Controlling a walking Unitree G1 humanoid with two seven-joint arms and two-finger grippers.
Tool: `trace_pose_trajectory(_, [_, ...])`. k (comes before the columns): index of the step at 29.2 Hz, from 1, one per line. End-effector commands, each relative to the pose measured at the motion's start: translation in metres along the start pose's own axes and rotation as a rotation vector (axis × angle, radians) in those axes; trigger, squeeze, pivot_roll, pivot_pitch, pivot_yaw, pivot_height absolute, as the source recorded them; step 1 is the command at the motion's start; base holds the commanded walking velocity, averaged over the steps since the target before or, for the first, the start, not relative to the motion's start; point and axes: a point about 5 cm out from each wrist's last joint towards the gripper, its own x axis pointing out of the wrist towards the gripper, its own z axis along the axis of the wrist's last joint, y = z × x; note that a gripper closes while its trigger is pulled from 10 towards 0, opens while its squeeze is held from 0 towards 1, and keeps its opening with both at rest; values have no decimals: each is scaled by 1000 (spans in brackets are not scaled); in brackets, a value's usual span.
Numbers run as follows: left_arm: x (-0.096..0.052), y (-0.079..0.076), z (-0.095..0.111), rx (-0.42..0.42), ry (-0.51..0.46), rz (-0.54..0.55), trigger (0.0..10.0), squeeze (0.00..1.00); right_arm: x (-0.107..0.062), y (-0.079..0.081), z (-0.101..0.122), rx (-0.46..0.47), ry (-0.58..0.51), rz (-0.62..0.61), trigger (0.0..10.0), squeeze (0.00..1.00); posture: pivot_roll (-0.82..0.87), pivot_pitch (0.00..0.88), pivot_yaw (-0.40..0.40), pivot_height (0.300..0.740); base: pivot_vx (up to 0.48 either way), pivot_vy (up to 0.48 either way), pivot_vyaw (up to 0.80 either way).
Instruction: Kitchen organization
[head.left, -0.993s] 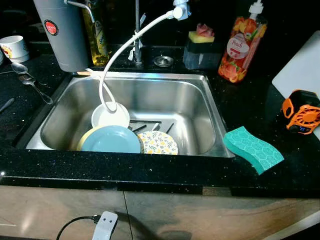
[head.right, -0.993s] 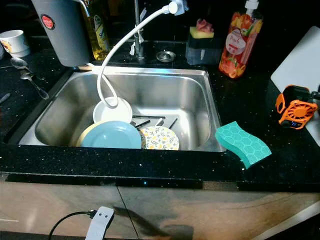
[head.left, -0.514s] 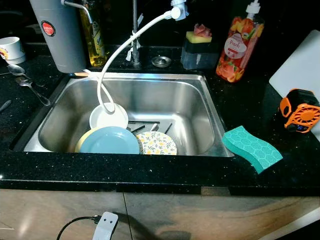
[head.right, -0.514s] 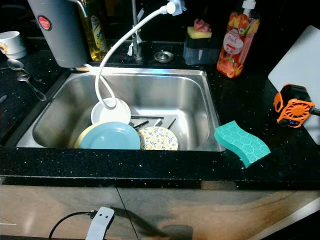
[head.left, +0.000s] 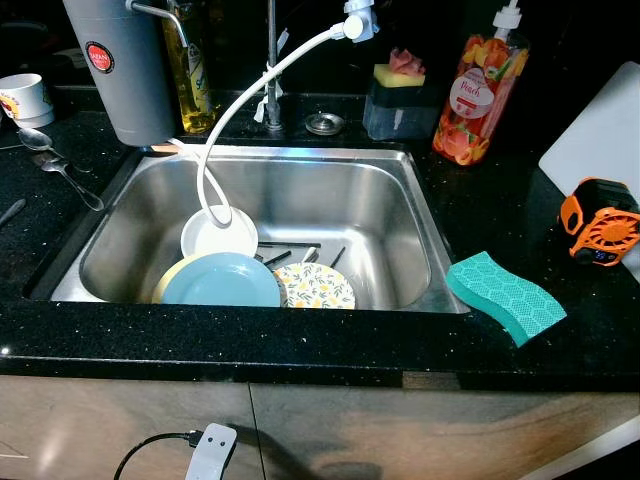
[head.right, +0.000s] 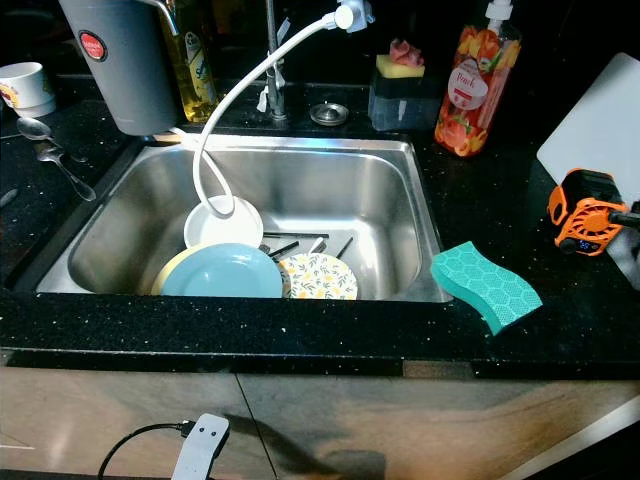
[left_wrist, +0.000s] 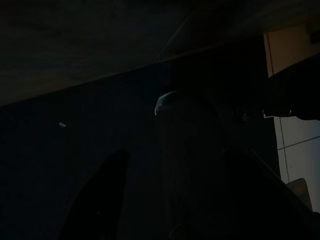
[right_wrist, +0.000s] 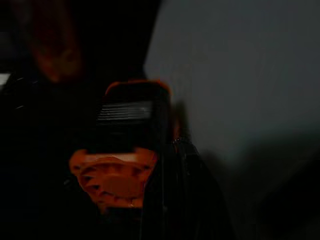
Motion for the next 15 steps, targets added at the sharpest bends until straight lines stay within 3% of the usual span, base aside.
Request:
trace_pose_trajectory(1, [0, 0, -4, 11, 12, -5, 10000, 0, 1, 9, -2, 7, 17, 40, 10000, 0, -24, 0, 9, 740, 0, 0, 0])
trace_pose_trajectory(15, [0, 0, -3, 10, 9, -7, 10000, 0, -1, 13, -5, 6, 43, 55, 10000, 0, -26, 0, 10, 740, 0, 0, 0])
